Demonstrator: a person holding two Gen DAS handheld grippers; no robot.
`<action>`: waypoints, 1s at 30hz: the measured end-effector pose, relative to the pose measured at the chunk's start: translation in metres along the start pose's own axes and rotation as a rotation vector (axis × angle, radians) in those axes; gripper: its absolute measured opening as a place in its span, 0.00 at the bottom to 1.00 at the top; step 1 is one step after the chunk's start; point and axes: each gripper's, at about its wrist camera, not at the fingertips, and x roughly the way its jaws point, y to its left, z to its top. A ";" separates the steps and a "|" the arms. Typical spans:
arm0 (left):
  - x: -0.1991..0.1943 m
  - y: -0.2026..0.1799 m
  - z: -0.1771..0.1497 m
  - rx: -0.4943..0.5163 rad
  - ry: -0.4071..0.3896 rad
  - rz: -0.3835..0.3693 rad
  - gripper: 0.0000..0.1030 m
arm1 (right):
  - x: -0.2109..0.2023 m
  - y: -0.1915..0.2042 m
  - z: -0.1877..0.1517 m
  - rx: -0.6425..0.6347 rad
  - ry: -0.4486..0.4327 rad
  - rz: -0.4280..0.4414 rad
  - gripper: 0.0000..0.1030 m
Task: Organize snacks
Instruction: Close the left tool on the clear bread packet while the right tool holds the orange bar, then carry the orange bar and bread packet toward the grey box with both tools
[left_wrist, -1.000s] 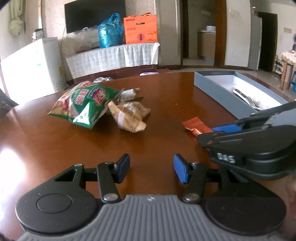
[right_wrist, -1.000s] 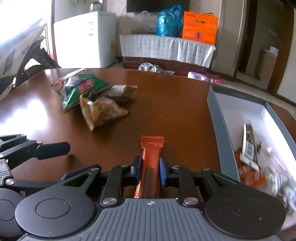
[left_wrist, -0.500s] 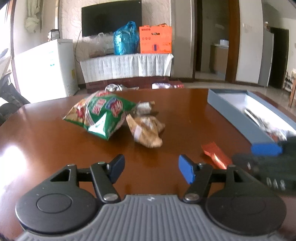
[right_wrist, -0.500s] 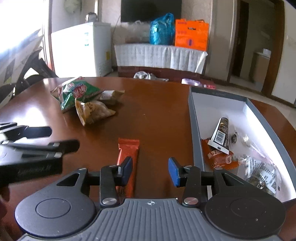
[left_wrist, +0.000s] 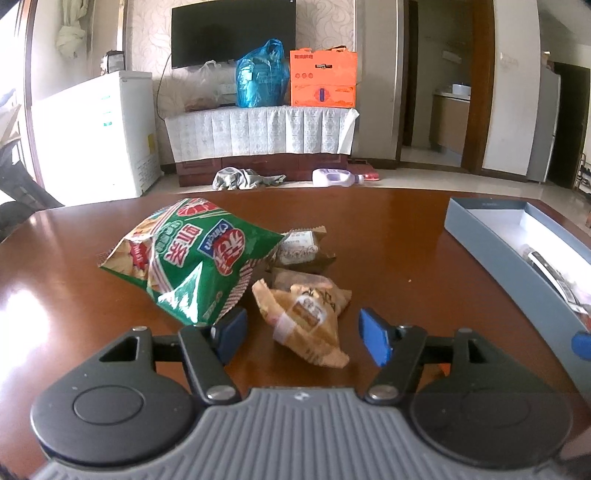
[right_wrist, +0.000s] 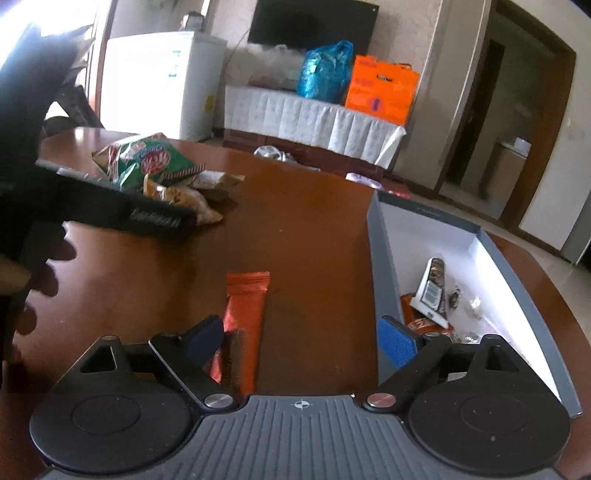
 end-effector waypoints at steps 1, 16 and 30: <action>0.003 -0.001 0.001 0.004 0.001 -0.003 0.65 | 0.002 0.000 0.000 0.003 0.000 -0.003 0.88; 0.032 -0.005 0.014 -0.004 0.036 0.007 0.58 | 0.011 -0.001 0.004 0.023 -0.002 0.130 0.54; 0.025 -0.005 0.012 -0.023 0.040 -0.040 0.40 | -0.001 -0.005 0.006 0.010 -0.008 0.188 0.21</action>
